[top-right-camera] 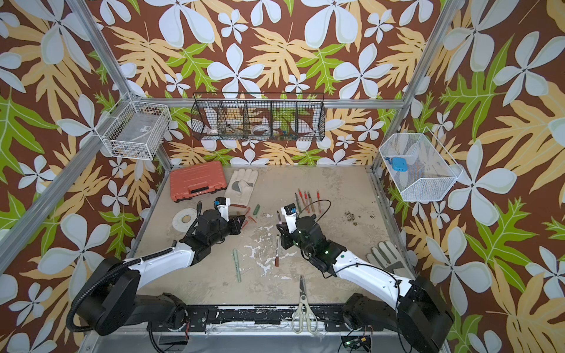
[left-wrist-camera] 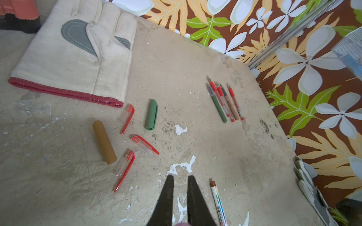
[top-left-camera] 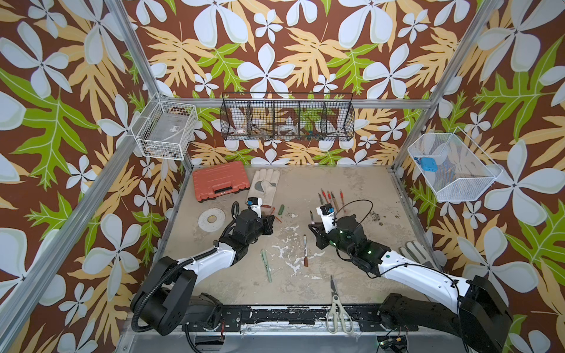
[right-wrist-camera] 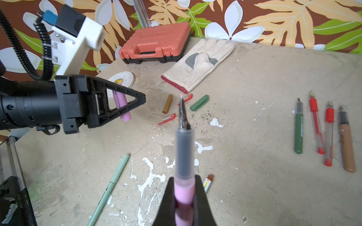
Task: Remove pen caps from pens
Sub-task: Place the pen cap at the center of the table.
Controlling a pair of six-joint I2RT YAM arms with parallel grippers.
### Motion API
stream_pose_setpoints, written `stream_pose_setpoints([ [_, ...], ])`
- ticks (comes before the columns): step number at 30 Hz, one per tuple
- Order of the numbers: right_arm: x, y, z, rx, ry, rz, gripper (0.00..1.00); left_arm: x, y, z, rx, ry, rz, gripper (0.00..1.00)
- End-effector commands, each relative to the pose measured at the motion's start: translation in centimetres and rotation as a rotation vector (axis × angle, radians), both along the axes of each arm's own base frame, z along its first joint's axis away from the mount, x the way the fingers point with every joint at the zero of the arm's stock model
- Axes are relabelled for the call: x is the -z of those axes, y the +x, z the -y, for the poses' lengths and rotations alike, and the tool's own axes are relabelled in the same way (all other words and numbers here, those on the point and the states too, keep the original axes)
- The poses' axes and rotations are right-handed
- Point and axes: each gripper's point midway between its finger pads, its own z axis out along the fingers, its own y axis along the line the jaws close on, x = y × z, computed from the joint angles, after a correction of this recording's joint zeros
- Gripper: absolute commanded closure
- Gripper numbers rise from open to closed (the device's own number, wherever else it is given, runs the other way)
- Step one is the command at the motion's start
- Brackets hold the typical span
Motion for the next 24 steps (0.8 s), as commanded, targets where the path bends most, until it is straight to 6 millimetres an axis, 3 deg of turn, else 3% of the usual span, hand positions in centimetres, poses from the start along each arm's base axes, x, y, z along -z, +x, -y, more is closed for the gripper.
stream_pose_setpoints([
  [1, -0.7, -0.1, -0.3, -0.007, 0.043, 0.004, 1.0, 1.1, 0.4, -0.5, -0.022, 0.04, -0.023, 1.0],
  [9, -0.3, 0.0, -0.1, -0.001, 0.029, 0.0, 1.0, 2.7, 1.0, -0.9, -0.007, -0.02, -0.077, 1.0],
  [16, -0.2, 0.1, -0.2, -0.002, 0.019, 0.004, 1.0, 5.0, 1.9, -2.4, -0.048, 0.014, -0.133, 1.0],
  [24, 0.0, 0.1, 0.1, 0.004, 0.014, 0.004, 1.0, 7.2, 2.5, -2.8, -0.058, 0.071, -0.197, 1.0],
])
